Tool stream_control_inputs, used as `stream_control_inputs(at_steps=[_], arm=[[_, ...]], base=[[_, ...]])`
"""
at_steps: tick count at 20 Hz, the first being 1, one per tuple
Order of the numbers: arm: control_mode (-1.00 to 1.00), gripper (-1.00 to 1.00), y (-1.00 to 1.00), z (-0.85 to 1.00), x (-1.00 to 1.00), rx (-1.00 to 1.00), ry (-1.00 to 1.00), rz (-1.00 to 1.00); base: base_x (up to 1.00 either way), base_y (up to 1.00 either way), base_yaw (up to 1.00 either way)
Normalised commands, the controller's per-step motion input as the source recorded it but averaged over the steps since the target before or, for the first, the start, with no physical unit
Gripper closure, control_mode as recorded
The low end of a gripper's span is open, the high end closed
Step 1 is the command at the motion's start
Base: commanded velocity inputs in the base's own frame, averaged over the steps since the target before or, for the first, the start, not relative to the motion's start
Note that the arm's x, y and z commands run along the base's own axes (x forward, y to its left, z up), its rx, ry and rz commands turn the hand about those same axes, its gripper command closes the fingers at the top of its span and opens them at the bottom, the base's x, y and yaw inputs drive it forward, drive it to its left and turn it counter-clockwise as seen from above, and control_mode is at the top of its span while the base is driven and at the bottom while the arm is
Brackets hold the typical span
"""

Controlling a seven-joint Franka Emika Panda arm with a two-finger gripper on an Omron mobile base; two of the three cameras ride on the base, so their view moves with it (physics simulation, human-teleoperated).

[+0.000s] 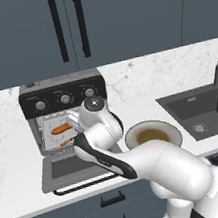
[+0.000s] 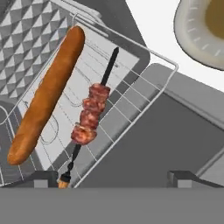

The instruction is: Pick up the kebab skewer and baguette bread, and place them inside the toaster oven. Close the toaster oven door and start by setting the timer.

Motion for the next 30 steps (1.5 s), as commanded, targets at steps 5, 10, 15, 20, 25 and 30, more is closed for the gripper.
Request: stream_control_inputs(at_steps=[5, 10, 15, 20, 25, 30], arm=[[-1.0, -1.0, 0.0, -0.09, -0.15, -0.26, -0.06, 0.54], [-1.0, -1.0, -0.07, -0.13, -0.28, -0.22, -0.25, 0.53], [-1.0, -1.0, 0.03, -0.11, -0.42, -0.21, -0.39, 0.21], [-1.0, -1.0, 0.13, 0.0, -0.07, -0.13, -0.32, 0.0], [-1.0, -1.0, 0.0, 0.0, -0.02, -0.06, -0.24, 0.01], [-1.0, -1.0, 0.0, 0.0, 0.0, 0.0, -0.11, 0.04]], base=[[0.0, 0.0, 0.0], [0.0, 0.0, 0.0], [0.0, 0.0, 0.0], [0.0, 0.0, 0.0], [0.0, 0.0, 0.0], [0.0, 0.0, 0.0]])
